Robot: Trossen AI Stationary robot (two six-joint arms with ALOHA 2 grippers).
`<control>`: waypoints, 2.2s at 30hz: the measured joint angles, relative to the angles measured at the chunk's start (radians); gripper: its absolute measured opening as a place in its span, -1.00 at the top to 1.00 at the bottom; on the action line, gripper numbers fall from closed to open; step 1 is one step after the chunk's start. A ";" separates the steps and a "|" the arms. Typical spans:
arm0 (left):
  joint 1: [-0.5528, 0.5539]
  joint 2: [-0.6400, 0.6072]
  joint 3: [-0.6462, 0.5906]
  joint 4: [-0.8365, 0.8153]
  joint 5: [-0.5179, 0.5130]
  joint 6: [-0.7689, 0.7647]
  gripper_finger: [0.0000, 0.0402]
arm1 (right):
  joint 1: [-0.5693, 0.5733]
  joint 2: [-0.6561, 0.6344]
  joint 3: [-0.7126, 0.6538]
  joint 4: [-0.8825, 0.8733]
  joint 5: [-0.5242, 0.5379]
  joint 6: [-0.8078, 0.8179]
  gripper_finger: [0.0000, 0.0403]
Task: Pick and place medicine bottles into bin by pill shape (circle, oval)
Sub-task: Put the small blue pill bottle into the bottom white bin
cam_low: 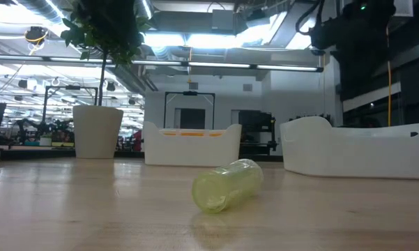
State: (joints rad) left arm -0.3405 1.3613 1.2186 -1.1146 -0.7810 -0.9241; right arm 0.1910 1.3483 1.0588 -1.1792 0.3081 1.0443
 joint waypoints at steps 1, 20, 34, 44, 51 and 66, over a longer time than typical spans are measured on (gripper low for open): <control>0.000 0.000 0.000 0.004 0.007 0.000 -0.21 | -0.001 0.005 0.000 0.001 0.007 0.027 0.57; 0.000 0.000 0.000 0.002 0.014 0.018 -0.21 | -0.053 0.100 -0.001 0.014 0.011 0.129 -0.06; 0.000 0.000 0.000 0.004 0.013 0.018 -0.21 | -0.075 0.169 -0.001 0.033 -0.021 0.103 -0.05; 0.000 0.000 0.000 0.005 0.013 0.018 -0.21 | -0.110 0.248 -0.001 0.051 -0.059 0.099 -0.04; 0.000 0.000 0.000 0.005 0.013 0.018 -0.21 | -0.170 0.306 -0.001 0.112 -0.080 -0.012 -0.04; 0.000 0.000 0.000 0.004 0.008 0.019 -0.21 | -0.203 0.391 0.000 0.159 -0.100 -0.054 -0.04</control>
State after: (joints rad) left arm -0.3408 1.3613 1.2190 -1.1107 -0.7734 -0.9051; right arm -0.0120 1.7393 1.0592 -1.0204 0.2081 0.9902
